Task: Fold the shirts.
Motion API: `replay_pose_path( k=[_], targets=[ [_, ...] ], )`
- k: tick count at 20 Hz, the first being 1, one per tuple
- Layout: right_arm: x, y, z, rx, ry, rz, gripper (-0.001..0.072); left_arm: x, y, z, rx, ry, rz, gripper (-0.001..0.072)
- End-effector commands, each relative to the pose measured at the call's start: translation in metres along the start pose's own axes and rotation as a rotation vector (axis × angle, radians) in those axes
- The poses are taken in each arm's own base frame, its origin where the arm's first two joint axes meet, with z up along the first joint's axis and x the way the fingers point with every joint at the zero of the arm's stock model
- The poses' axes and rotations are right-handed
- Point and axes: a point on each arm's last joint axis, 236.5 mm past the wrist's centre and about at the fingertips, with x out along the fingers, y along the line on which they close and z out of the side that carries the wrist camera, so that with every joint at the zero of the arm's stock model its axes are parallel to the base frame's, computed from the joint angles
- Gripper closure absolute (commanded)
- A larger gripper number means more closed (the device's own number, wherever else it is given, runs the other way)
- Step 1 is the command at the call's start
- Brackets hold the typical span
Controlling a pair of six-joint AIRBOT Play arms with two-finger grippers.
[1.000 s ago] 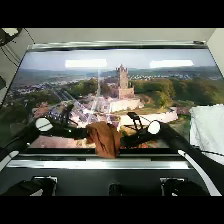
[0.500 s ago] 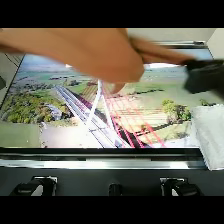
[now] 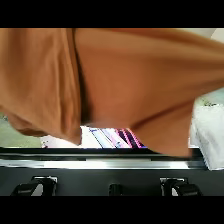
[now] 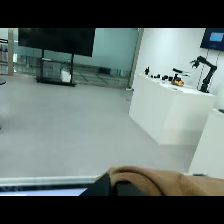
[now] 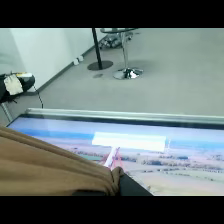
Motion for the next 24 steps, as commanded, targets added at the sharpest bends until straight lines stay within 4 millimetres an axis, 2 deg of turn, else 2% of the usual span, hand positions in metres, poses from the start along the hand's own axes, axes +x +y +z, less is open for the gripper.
replay_pose_path(
  k=[1, 4, 6, 8, 10, 12, 14, 16, 18, 20, 22, 24],
  targets=[
    [-0.011, -0.042, -0.029, -0.070, 0.132, -0.179, 0.0668, -0.009, 0.020, -0.034, 0.086, 0.152, 0.087, 0.0687],
    [-0.021, -0.042, -0.039, -0.077, 0.169, -0.181, 0.0668, -0.020, 0.016, -0.023, 0.124, 0.104, 0.089, 0.0687],
    [-0.026, -0.043, -0.052, -0.073, 0.224, -0.188, 0.0667, -0.018, 0.018, -0.030, 0.121, 0.135, 0.091, 0.0686],
    [-0.026, -0.049, -0.083, -0.062, 0.367, -0.206, 0.0667, -0.003, 0.026, -0.049, 0.106, 0.211, 0.095, 0.0686],
    [-0.024, -0.058, -0.124, -0.032, 0.574, -0.240, 0.0667, 0.026, 0.042, -0.079, 0.073, 0.295, 0.105, 0.0686],
    [-0.015, -0.065, -0.169, 0.058, 0.781, -0.282, 0.0667, 0.064, 0.061, -0.130, 0.008, 0.414, 0.100, 0.0686],
    [0.006, -0.076, -0.215, 0.114, 0.959, -0.326, 0.0667, 0.104, 0.072, -0.200, -0.091, 0.549, 0.064, 0.0684],
    [0.047, -0.090, -0.265, 0.154, 1.060, -0.356, 0.0668, 0.140, 0.081, -0.282, -0.149, 0.674, 0.035, 0.0683],
    [0.104, -0.104, -0.318, 0.193, 1.077, -0.363, 0.0667, 0.169, 0.090, -0.357, -0.194, 0.785, 0.046, 0.0683],
    [0.159, -0.111, -0.365, 0.311, 1.066, -0.382, 0.0667, 0.189, 0.095, -0.416, -0.230, 0.894, 0.052, 0.0682],
    [0.205, -0.098, -0.402, 0.483, 1.051, -0.346, 0.0667, 0.196, 0.087, -0.469, -0.279, 1.009, 0.036, 0.0681],
    [0.238, -0.080, -0.434, 0.660, 1.047, -0.310, 0.0667, 0.195, 0.075, -0.508, -0.306, 1.102, 0.016, 0.0679]
  ],
)
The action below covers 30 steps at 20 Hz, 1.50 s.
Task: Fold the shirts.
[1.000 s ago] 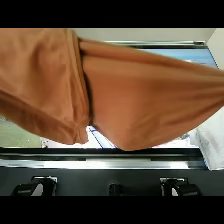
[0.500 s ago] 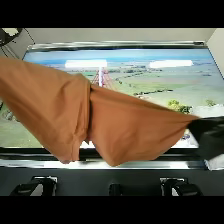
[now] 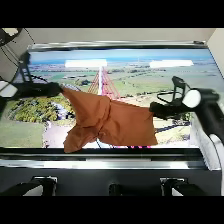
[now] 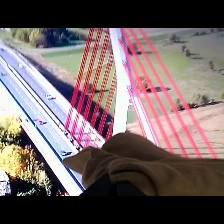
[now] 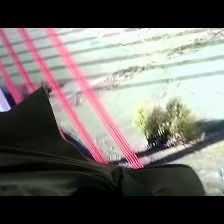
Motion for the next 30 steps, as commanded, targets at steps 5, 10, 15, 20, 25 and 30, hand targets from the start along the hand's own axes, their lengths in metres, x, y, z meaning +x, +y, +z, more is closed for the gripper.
replay_pose_path(
  k=[5, 10, 15, 20, 25, 30],
  targets=[
    [0.059, 0.040, 0.053, 0.183, -0.024, 0.234, 0.0056, 0.045, 0.006, -0.028, -0.038, 0.182, -0.026, -0.0013],
    [-0.032, -0.088, 0.052, 0.112, 0.044, 0.034, 0.0042, -0.031, 0.104, -0.100, -0.111, 0.545, 0.185, 0.0066],
    [-0.006, -0.144, -0.031, 0.209, 0.323, -0.003, 0.0059, -0.026, 0.078, -0.258, -0.206, 0.787, 0.006, 0.0128],
    [0.048, -0.119, -0.091, 0.188, 0.441, 0.072, 0.0018, -0.009, 0.032, -0.308, -0.247, 0.817, -0.161, 0.0128],
    [0.081, -0.094, -0.085, 0.184, 0.392, 0.140, 0.0019, 0.014, 0.006, -0.289, -0.289, 0.710, -0.198, 0.0304],
    [0.121, -0.066, -0.096, 0.144, 0.437, 0.158, 0.0057, 0.022, 0.007, -0.283, -0.320, 0.675, -0.168, 0.0682]
  ],
)
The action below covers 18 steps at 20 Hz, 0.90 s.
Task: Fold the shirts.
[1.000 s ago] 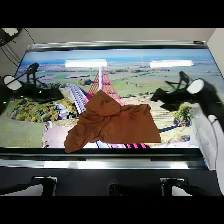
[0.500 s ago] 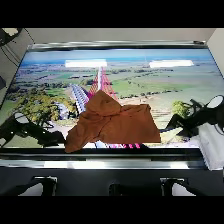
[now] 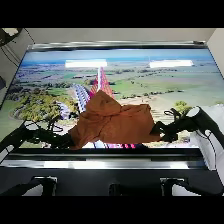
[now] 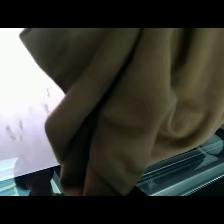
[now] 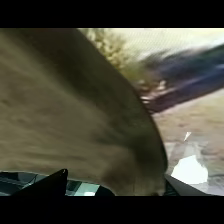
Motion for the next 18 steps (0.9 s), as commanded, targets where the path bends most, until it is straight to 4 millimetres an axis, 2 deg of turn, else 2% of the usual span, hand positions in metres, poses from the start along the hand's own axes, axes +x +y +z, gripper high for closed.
replay_pose_path(
  k=[1, 2, 3, 4, 5, 6, 7, 8, 9, 10, 11, 12, 13, 14, 15, 16, 17, 18],
  targets=[
    [0.031, 0.006, 0.013, -0.026, -0.026, -0.027, 0.0271, 0.001, -0.005, 0.008, -0.015, -0.035, -0.010, 0.0683],
    [0.032, 0.011, 0.017, -0.041, -0.050, -0.030, 0.0607, -0.004, -0.008, 0.012, 0.003, -0.052, -0.011, 0.0683],
    [0.027, 0.017, 0.021, -0.057, -0.065, -0.025, 0.0667, -0.014, -0.015, 0.021, 0.044, -0.088, -0.014, 0.0684],
    [0.012, 0.026, 0.027, -0.092, -0.100, -0.018, 0.0669, -0.034, -0.028, 0.037, 0.100, -0.160, -0.017, 0.0685],
    [-0.010, 0.039, 0.037, -0.152, -0.163, -0.012, 0.0669, -0.067, -0.047, 0.058, 0.161, -0.269, -0.019, 0.0685],
    [-0.042, 0.055, 0.050, -0.218, -0.259, -0.022, 0.0669, -0.110, -0.071, 0.079, 0.231, -0.401, -0.021, 0.0685],
    [-0.091, 0.077, 0.065, -0.296, -0.405, -0.034, 0.0669, -0.164, -0.101, 0.098, 0.311, -0.563, -0.019, 0.0685],
    [-0.149, 0.101, 0.078, -0.386, -0.582, -0.055, 0.0669, -0.236, -0.139, 0.110, 0.400, -0.769, -0.015, 0.0685],
    [-0.227, 0.133, 0.081, -0.488, -0.811, -0.076, 0.0668, -0.311, -0.176, 0.108, 0.476, -0.977, -0.015, 0.0685],
    [-0.311, 0.161, 0.072, -0.562, -1.063, -0.101, 0.0668, -0.393, -0.218, 0.089, 0.551, -1.204, -0.020, 0.0685],
    [-0.403, 0.190, 0.038, -0.631, -1.334, -0.116, 0.0668, -0.470, -0.256, 0.052, 0.637, -1.423, -0.016, 0.0685],
    [-0.479, 0.210, -0.009, -0.680, -1.566, -0.122, 0.0668, -0.529, -0.285, 0.008, 0.708, -1.603, -0.001, 0.0685],
    [-0.541, 0.222, -0.070, -0.718, -1.774, -0.121, 0.0668, -0.573, -0.309, -0.042, 0.764, -1.754, 0.008, 0.0685],
    [-0.578, 0.227, -0.124, -0.734, -1.903, -0.095, 0.0668, -0.597, -0.325, -0.082, 0.790, -1.844, -0.005, 0.0685],
    [-0.596, 0.228, -0.172, -0.734, -1.979, -0.044, 0.0669, -0.608, -0.338, -0.116, 0.802, -1.893, -0.050, 0.0685],
    [-0.600, 0.225, -0.200, -0.718, -1.999, 0.013, 0.0669, -0.609, -0.346, -0.141, 0.791, -1.906, -0.120, 0.0685],
    [-0.597, 0.221, -0.218, -0.698, -1.988, 0.063, 0.0669, -0.605, -0.351, -0.157, 0.779, -1.896, -0.186, 0.0684],
    [-0.589, 0.217, -0.225, -0.691, -1.958, 0.060, 0.0669, -0.600, -0.354, -0.166, 0.786, -1.884, -0.206, 0.0684]
  ],
)
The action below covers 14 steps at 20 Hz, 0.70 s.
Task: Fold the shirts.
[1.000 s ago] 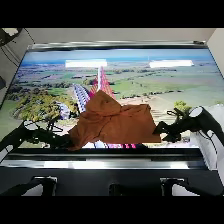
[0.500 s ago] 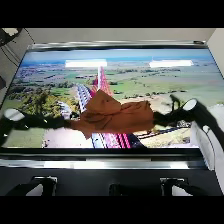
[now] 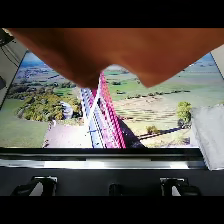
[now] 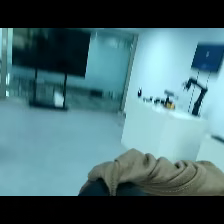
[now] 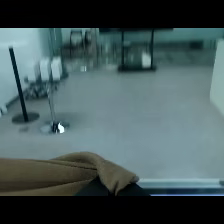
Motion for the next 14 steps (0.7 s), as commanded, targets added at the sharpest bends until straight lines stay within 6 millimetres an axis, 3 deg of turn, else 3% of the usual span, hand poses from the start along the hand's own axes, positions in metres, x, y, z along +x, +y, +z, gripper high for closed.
replay_pose_path(
  k=[1, 3, 5, 6, 8, 11, 12, 14],
  targets=[
    [-0.081, 0.008, 0.052, 0.022, -0.120, -0.014, 0.0668, -0.054, -0.051, 0.056, -0.021, -0.145, -0.053, 0.0684],
    [-0.083, 0.004, 0.040, 0.009, -0.067, -0.032, 0.0668, -0.059, -0.054, 0.058, 0.033, -0.153, -0.051, 0.0684],
    [-0.080, 0.002, 0.025, 0.007, -0.007, -0.040, 0.0668, -0.056, -0.048, 0.045, 0.098, -0.100, -0.026, 0.0685],
    [-0.074, 0.000, 0.012, 0.007, 0.049, -0.045, 0.0668, -0.050, -0.039, 0.031, 0.109, -0.041, -0.001, 0.0685],
    [-0.056, -0.005, -0.037, 0.013, 0.247, -0.055, 0.0668, -0.034, -0.015, -0.015, 0.076, 0.127, 0.035, 0.0685],
    [-0.015, -0.019, -0.154, -0.025, 0.680, -0.057, 0.0668, -0.004, 0.033, -0.120, -0.054, 0.416, 0.073, 0.0684],
    [0.003, -0.028, -0.200, -0.032, 0.819, -0.062, 0.0668, 0.004, 0.053, -0.164, -0.113, 0.511, 0.096, 0.0684],
    [0.039, -0.035, -0.291, -0.002, 1.020, -0.049, 0.0668, 0.009, 0.090, -0.271, -0.229, 0.712, 0.135, 0.0684]
  ],
)
